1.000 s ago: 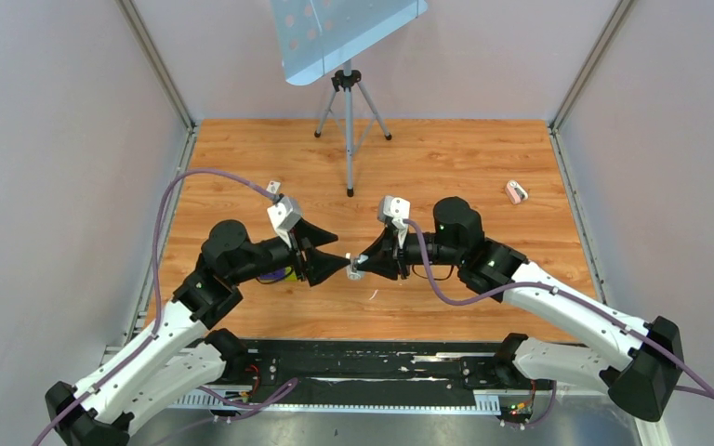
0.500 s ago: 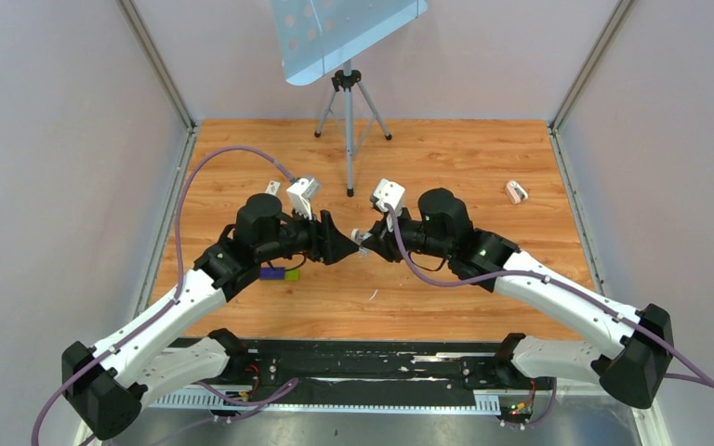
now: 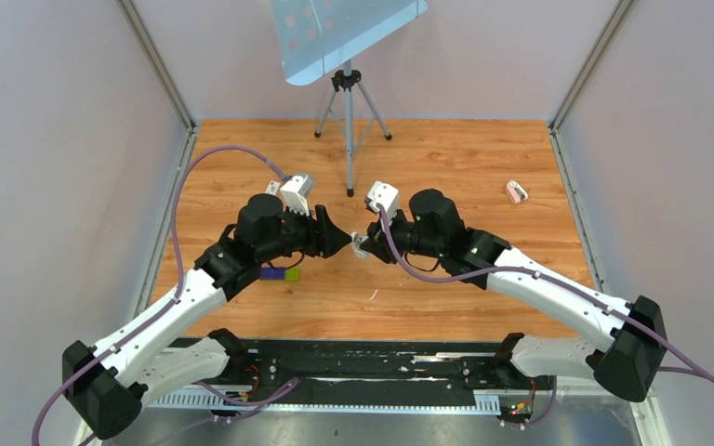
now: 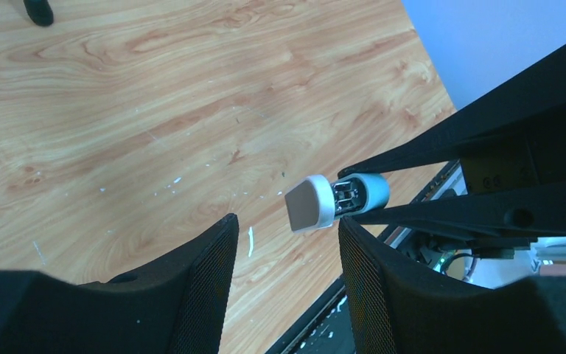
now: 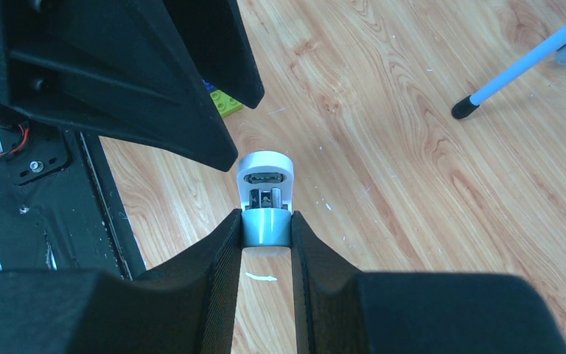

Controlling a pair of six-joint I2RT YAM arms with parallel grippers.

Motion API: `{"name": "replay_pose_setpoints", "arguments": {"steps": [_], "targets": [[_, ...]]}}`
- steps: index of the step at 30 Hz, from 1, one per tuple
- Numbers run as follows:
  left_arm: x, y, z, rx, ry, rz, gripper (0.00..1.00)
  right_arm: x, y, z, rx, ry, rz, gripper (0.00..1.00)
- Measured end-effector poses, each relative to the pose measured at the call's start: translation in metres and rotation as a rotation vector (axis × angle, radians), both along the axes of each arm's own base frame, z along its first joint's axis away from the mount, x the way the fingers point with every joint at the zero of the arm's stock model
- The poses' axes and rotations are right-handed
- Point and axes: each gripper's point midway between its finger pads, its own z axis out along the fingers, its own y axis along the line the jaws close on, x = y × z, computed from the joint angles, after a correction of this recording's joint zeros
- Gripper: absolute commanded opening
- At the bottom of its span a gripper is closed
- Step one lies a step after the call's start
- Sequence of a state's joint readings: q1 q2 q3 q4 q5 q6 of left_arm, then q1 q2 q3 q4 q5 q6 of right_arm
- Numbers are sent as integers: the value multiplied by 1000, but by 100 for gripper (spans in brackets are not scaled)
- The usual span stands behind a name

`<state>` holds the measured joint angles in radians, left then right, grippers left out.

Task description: Load the staples into the stapler

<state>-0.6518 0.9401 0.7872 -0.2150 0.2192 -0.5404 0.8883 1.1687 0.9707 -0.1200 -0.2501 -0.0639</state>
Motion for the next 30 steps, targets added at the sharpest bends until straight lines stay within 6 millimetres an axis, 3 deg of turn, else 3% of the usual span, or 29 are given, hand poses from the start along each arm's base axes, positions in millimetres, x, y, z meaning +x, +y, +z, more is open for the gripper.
{"name": "replay_pose_setpoints", "arguments": {"steps": [5,17,26,30], "targets": [[5,-7,-1,-18,7,-2,54,1,2,-5,-10,14,0,0],[15,-17,-21,-1,60,-6,39,6,2,-13,-31,21,-35,0],[17,-20,-39,-2,127,11,39,13,4,-23,-50,29,-61,0],[14,-22,-49,-20,160,13,30,15,6,-27,-47,32,-61,0]]}}
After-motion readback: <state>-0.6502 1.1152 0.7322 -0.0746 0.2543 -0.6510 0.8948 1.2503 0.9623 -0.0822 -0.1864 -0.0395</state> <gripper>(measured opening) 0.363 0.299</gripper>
